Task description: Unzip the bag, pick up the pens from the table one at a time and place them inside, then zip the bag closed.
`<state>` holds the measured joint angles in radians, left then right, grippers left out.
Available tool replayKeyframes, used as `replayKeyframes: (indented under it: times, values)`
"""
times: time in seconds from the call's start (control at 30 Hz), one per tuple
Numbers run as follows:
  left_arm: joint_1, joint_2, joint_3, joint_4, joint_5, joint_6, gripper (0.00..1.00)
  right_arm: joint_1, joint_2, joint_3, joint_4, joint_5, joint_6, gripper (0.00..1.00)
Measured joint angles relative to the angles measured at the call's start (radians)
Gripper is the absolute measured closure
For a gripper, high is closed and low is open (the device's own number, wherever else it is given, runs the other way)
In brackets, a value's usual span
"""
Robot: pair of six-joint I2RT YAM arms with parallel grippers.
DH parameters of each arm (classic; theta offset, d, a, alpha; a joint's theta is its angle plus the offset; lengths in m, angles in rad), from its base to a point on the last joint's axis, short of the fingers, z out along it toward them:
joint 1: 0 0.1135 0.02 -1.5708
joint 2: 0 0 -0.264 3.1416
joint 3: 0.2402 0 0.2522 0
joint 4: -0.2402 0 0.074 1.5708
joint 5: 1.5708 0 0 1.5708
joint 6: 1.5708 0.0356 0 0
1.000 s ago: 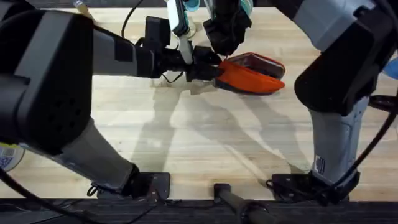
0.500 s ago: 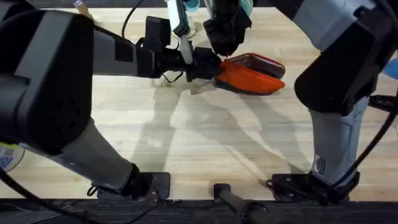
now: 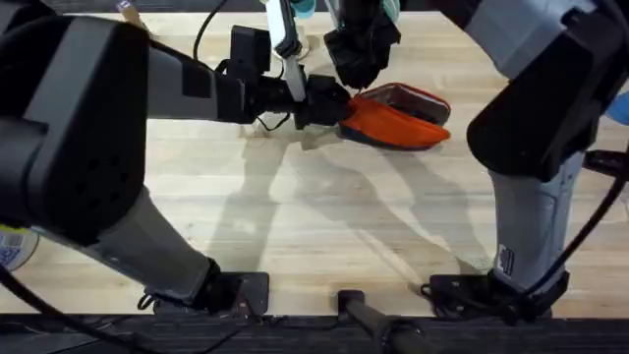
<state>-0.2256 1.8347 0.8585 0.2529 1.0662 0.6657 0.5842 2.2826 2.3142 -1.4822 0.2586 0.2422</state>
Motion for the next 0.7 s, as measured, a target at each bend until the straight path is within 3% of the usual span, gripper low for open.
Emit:
replayKeyframes:
  times: [0.7]
  values:
    - [-0.011, 0.0, 0.003, -0.002, -0.017, 0.0, 0.959, -0.069, 0.0, 0.0, -0.031, -0.031, -0.004, 0.968]
